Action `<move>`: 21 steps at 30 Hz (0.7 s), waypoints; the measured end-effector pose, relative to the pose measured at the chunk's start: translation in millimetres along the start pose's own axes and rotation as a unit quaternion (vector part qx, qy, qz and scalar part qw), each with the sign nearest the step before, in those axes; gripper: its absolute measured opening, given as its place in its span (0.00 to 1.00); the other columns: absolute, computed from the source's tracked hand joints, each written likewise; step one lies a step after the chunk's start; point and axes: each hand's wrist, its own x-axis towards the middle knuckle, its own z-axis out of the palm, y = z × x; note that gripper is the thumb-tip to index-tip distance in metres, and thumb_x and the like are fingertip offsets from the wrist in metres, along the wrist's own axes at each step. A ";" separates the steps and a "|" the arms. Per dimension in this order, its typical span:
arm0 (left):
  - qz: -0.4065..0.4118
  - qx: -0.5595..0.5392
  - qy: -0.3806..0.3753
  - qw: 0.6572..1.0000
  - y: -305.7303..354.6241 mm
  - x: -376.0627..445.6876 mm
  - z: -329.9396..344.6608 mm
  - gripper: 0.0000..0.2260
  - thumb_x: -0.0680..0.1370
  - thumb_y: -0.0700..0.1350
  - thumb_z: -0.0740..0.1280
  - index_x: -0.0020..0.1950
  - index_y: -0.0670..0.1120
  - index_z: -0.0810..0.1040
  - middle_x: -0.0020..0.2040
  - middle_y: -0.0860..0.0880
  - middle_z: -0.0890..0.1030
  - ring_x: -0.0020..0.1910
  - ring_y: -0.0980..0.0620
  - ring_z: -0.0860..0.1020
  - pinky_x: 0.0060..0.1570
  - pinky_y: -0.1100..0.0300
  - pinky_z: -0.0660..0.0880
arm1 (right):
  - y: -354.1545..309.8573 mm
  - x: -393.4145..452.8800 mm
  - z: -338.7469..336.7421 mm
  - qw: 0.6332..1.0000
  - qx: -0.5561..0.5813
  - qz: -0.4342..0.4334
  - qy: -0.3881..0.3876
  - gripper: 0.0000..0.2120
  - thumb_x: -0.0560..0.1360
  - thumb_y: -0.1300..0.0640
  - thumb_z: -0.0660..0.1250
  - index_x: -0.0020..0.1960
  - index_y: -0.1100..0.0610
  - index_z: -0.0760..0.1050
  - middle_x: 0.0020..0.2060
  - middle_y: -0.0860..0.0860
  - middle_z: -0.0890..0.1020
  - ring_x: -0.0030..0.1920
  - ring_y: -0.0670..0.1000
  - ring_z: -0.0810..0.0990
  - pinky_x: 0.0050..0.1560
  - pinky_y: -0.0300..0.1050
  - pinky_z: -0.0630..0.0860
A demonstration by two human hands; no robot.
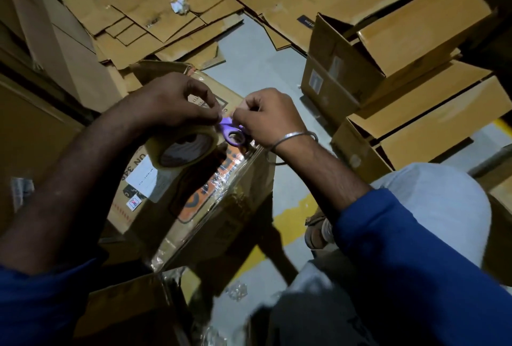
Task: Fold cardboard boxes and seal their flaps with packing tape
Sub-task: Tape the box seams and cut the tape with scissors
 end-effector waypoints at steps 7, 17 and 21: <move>-0.096 0.108 -0.009 0.989 -6.7 7.4 -2.9 0.26 0.73 0.60 0.76 0.64 0.47 0.78 0.48 0.46 0.83 0.41 0.46 0.83 0.38 0.54 0.80 | 2.2 20.7 5.7 0.995 -0.098 0.009 0.008 0.08 0.74 0.55 0.73 0.38 0.56 0.85 0.34 0.50 0.84 0.38 0.50 0.83 0.41 0.47 0.83; -0.062 0.326 0.048 0.942 21.4 22.0 17.5 0.29 0.74 0.66 0.73 0.68 0.51 0.75 0.58 0.42 0.80 0.53 0.41 0.77 0.53 0.47 0.70 | 5.9 16.0 7.6 0.995 -0.085 0.020 0.038 0.21 0.73 0.55 0.77 0.59 0.56 0.69 0.47 0.55 0.80 0.44 0.56 0.80 0.43 0.50 0.79; -0.076 0.287 0.032 0.954 19.1 22.7 10.7 0.27 0.75 0.66 0.72 0.67 0.51 0.75 0.59 0.42 0.79 0.56 0.40 0.76 0.54 0.47 0.69 | 6.9 23.0 -4.9 0.994 -0.104 0.039 -0.007 0.12 0.70 0.55 0.77 0.48 0.54 0.76 0.42 0.51 0.82 0.42 0.54 0.82 0.38 0.45 0.78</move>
